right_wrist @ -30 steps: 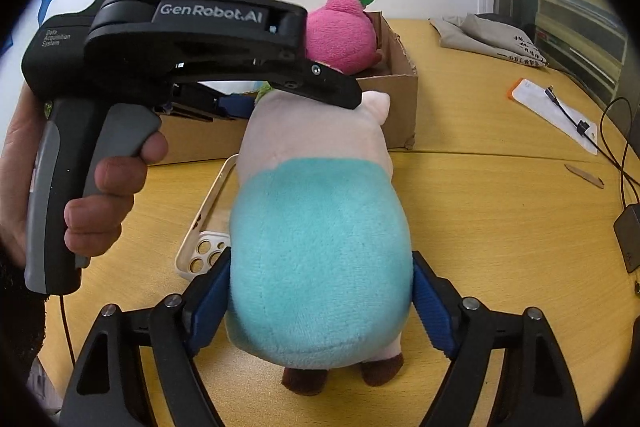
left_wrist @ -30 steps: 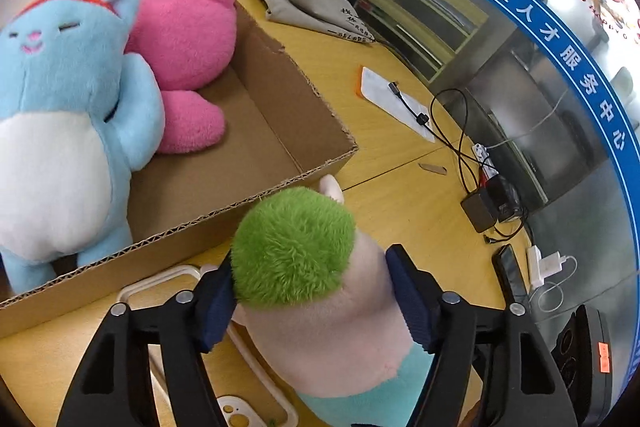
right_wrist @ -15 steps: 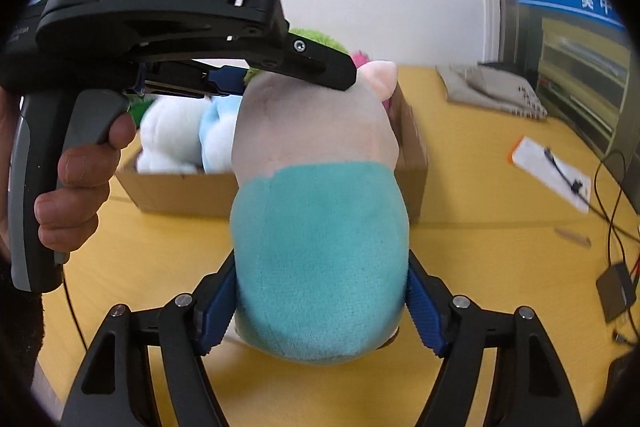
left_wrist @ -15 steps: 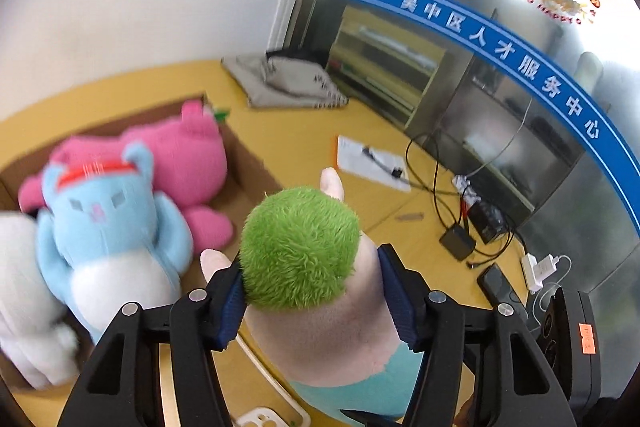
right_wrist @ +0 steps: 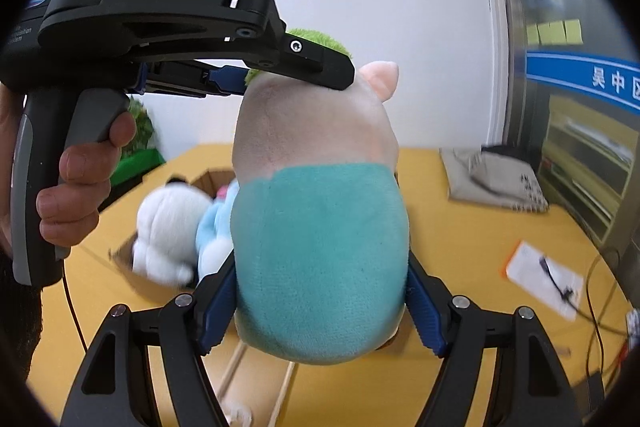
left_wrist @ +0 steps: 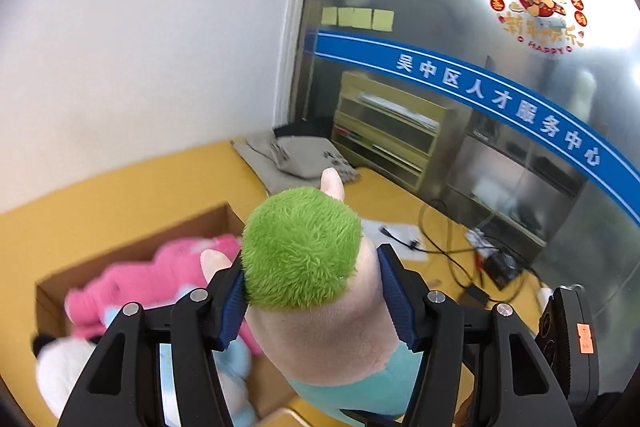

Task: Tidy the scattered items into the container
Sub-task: 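Pinch the pink-and-teal plush between both grippers and lift it, then lower the pink-and-teal plush into the box beside the pink bear and release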

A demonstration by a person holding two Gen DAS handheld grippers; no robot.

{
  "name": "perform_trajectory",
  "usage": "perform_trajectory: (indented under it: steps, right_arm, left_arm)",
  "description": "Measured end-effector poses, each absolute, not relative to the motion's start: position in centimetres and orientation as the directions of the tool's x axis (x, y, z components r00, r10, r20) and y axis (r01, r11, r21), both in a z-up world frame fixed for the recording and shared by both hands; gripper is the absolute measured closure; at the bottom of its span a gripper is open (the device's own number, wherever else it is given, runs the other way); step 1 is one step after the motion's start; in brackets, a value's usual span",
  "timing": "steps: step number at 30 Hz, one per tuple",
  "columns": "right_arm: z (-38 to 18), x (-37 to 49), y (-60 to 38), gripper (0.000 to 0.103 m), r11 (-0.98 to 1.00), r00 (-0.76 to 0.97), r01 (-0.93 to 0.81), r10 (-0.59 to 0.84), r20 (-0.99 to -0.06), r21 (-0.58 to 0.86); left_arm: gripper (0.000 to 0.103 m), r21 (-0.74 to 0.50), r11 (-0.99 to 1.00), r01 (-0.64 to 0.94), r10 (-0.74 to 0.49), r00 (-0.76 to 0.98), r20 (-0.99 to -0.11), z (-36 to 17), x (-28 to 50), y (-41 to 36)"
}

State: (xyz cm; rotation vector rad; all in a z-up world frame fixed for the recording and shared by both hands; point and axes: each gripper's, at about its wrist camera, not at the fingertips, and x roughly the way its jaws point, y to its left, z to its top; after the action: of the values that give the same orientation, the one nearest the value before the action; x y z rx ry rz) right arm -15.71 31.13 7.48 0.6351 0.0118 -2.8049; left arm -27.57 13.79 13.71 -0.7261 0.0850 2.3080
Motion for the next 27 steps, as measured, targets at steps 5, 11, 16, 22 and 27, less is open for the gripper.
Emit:
perform_trajectory:
  steps: [5, 11, 16, 22, 27]
  right_arm:
    - [6.9, -20.1, 31.5, 0.029, -0.957, -0.876, 0.284, -0.286, -0.390, 0.063]
    - [1.8, -24.4, 31.9, 0.029, -0.951, -0.835, 0.292, -0.303, -0.459, 0.098]
    - [-2.4, -24.8, 32.9, 0.029, -0.961, -0.780, 0.251, -0.270, -0.565, 0.113]
    - [-3.3, -23.9, 33.7, 0.027, -0.963, -0.730, 0.229, -0.267, -0.629, 0.143]
    - [-0.6, -22.8, 33.9, 0.026, -0.971, -0.768, 0.228, -0.225, -0.600, 0.072]
  left_arm:
    - [0.039, -0.114, -0.771, -0.626, 0.579, -0.616, -0.534, 12.9, -31.8, 13.9]
    - [0.039, -0.191, -0.786, -0.587, 0.552, -0.529, -0.644, 6.1, -37.3, 14.6]
    - [0.039, -0.232, -0.769, -0.596, 0.551, -0.434, -0.713, 0.8, -38.5, 16.4]
    - [0.039, -0.290, -0.751, -0.593, 0.565, -0.350, -0.747, -2.3, -39.8, 18.3]
    - [0.038, -0.250, -0.767, -0.591, 0.525, -0.353, -0.774, -3.5, -39.9, 20.2]
